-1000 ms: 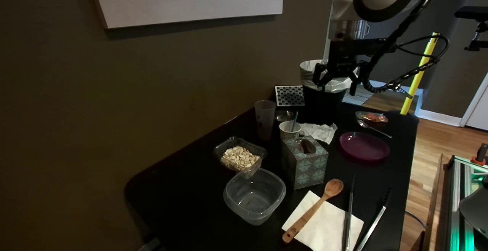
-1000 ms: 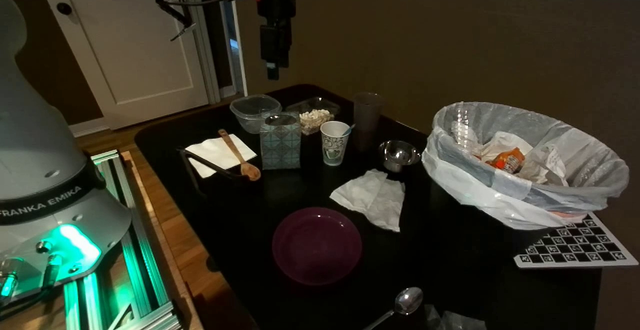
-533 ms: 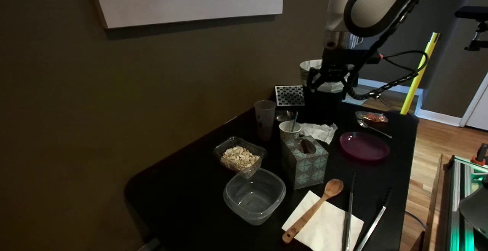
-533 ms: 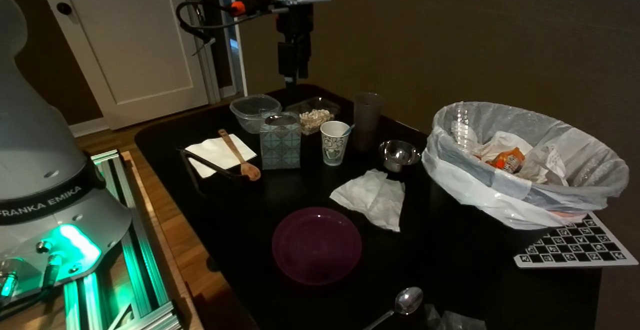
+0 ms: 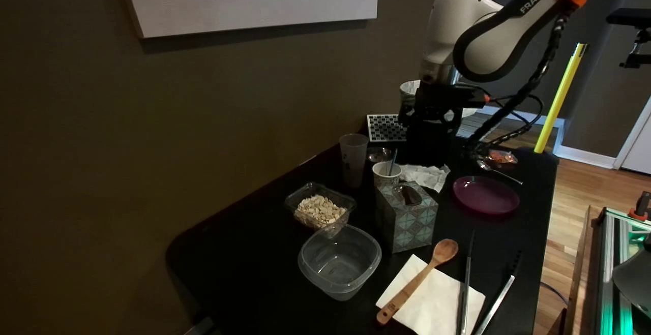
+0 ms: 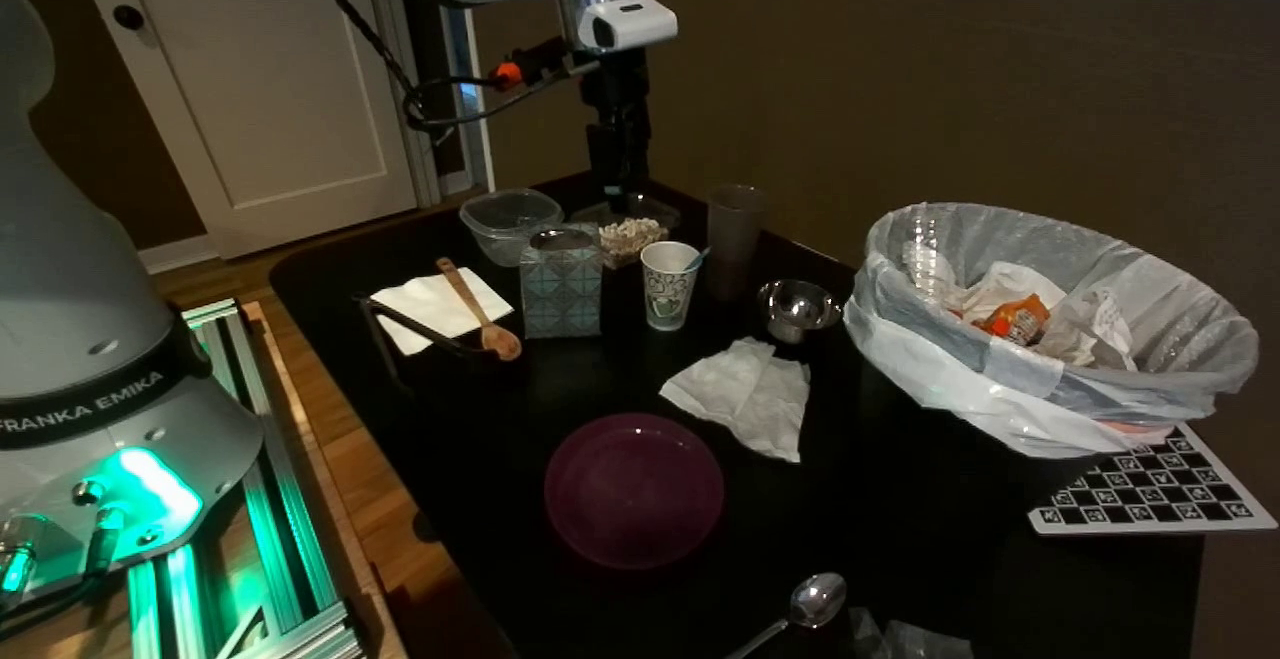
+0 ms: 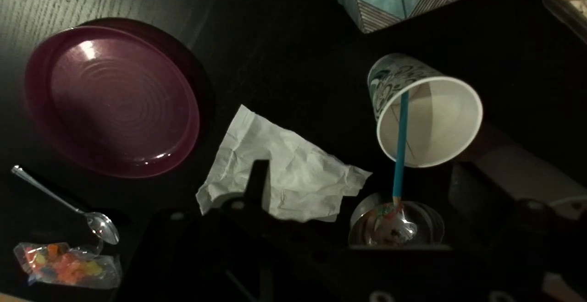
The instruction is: Remove the pencil from the cup
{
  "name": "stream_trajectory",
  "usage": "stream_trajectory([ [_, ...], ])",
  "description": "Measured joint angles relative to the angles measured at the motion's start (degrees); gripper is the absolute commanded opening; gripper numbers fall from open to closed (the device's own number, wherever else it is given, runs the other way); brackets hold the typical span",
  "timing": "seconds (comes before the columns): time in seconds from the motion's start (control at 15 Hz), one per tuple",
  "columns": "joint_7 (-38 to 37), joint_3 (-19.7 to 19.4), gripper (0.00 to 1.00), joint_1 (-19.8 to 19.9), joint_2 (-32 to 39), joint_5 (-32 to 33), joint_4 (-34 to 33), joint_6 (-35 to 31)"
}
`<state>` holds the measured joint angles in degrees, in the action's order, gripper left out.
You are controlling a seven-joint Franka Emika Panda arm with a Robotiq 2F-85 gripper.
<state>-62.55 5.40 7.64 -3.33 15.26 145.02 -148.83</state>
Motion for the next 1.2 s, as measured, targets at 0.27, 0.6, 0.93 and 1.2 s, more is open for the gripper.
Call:
stream_trajectory([
  [0.27, -6.49, -1.43, 1.0, -0.51, 2.75, 7.73, -0.53, -2.8],
  [0.6, -7.94, -2.95, 1.0, -1.7, 3.68, 9.51, -1.01, -2.86],
  [0.93, -8.18, -3.76, 1.0, -2.37, 3.78, 10.08, -1.13, -2.86],
  [1.2, -9.69, -5.06, 1.0, -2.49, 5.0, 12.18, -1.98, -2.86],
])
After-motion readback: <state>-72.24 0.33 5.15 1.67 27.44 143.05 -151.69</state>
